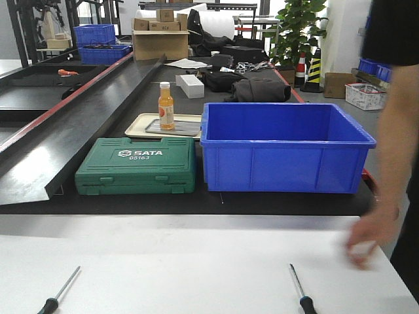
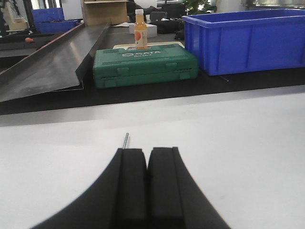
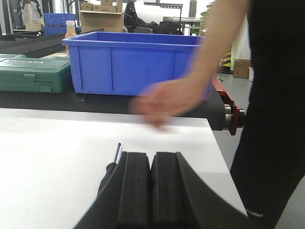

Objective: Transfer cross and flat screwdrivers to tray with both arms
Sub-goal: 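Move both grippers above the two screwdrivers on the white table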

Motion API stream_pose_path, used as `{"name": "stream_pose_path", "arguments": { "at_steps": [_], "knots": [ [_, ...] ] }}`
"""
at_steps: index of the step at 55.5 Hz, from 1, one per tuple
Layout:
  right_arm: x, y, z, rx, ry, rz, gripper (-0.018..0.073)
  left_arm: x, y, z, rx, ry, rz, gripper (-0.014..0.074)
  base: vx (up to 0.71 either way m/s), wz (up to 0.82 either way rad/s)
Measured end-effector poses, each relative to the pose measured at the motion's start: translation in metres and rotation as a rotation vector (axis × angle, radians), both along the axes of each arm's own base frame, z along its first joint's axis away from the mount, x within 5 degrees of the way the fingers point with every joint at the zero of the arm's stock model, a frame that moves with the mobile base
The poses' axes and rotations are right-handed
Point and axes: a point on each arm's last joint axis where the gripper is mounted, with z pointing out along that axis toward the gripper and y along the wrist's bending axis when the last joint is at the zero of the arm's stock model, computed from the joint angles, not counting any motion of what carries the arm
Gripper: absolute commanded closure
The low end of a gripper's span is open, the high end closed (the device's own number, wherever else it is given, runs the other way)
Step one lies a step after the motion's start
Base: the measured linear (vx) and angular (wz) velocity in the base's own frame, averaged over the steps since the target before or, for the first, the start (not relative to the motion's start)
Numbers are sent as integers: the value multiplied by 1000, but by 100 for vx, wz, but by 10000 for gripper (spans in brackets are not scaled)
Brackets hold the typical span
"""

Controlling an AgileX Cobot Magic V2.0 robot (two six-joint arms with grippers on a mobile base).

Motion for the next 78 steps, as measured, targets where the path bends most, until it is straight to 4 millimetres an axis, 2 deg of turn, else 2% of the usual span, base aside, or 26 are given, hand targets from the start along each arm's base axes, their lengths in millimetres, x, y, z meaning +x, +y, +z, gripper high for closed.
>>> {"name": "stream_pose_path", "arguments": {
  "at_steps": [46,55,60,67,73,78],
  "knots": [
    [0,0,1,-21,-10,0,567,0,0,0,-1,-1,0,599,0,0],
    [0,0,4,-16,-47,4,567,0,0,7,-19,-73,0,599,0,0],
    [0,1,10,21,-110,11,567,0,0,17,-39,-146,0,596,0,0],
    [-2,1,21,42,-134,11,567,-6,1,46,-79,-271,-3,591,0,0],
    [-4,0,56,48,-123,2,567,-14,2,82,-95,-356,-5,576,0,0],
    [-1,0,86,48,-114,-2,563,-11,1,105,-90,-317,-4,556,0,0]
  ]
}}
